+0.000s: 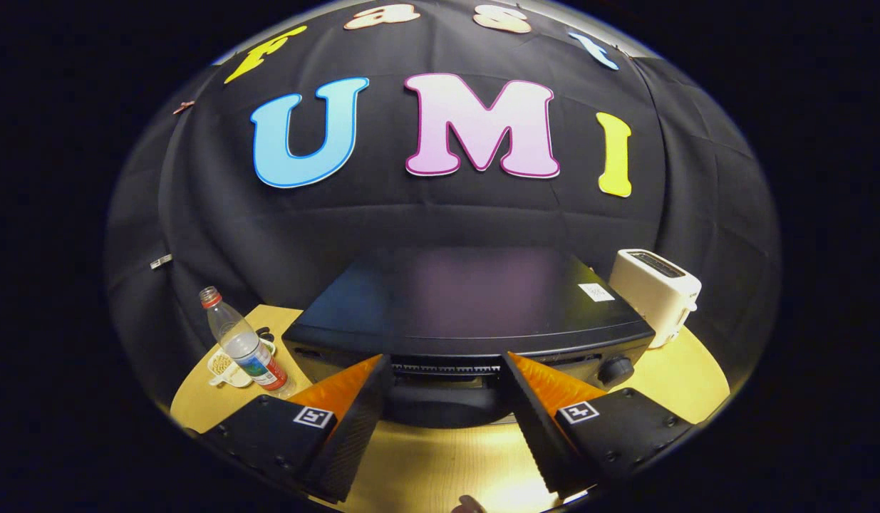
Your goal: Open the toaster oven, put the food inside, and close the toaster oven door.
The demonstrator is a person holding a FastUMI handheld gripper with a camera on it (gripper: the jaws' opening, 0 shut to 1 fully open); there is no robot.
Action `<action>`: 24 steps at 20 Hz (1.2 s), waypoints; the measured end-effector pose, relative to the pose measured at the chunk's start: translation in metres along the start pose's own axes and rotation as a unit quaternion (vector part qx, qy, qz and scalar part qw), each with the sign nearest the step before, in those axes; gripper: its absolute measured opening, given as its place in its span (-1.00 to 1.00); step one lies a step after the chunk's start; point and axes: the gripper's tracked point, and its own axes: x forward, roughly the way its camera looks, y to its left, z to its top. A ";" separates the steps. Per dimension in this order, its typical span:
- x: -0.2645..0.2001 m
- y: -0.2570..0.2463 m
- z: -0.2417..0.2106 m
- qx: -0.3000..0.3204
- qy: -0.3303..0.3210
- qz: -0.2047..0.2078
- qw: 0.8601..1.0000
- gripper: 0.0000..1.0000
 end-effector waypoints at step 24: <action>-0.101 -0.009 -0.127 0.045 0.230 0.027 0.972 0.95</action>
